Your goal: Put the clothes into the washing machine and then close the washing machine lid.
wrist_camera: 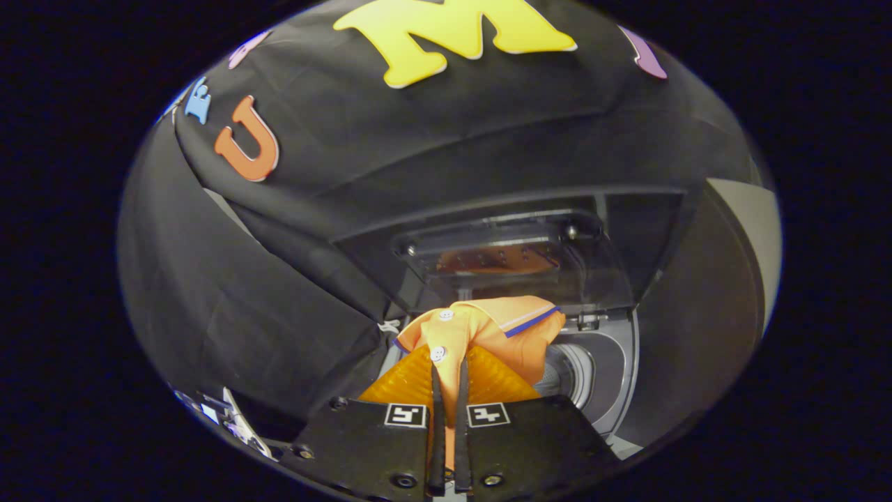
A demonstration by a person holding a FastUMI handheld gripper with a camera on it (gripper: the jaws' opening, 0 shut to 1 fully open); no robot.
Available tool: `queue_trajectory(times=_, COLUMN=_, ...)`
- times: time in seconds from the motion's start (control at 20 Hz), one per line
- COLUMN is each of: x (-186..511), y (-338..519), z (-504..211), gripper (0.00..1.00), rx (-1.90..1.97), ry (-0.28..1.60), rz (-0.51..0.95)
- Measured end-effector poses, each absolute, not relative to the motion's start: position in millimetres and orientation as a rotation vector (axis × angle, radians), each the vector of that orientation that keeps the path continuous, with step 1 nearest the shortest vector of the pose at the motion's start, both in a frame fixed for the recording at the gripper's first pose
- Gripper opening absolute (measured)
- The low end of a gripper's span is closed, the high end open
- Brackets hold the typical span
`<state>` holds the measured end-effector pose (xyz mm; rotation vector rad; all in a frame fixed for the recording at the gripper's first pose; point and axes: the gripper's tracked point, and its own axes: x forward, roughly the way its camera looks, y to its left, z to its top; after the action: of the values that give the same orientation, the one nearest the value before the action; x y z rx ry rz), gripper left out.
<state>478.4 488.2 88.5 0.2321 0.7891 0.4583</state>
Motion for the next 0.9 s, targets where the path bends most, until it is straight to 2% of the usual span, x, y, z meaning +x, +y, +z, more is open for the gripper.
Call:
queue_trajectory(times=0.5, x=480, y=478, z=-12, gripper=0.08, rx=0.186, ry=0.987, rz=0.351)
queue_trajectory(times=0.9, x=479, y=476, z=-9, gripper=0.08, rx=0.164, ry=0.985, rz=0.330)
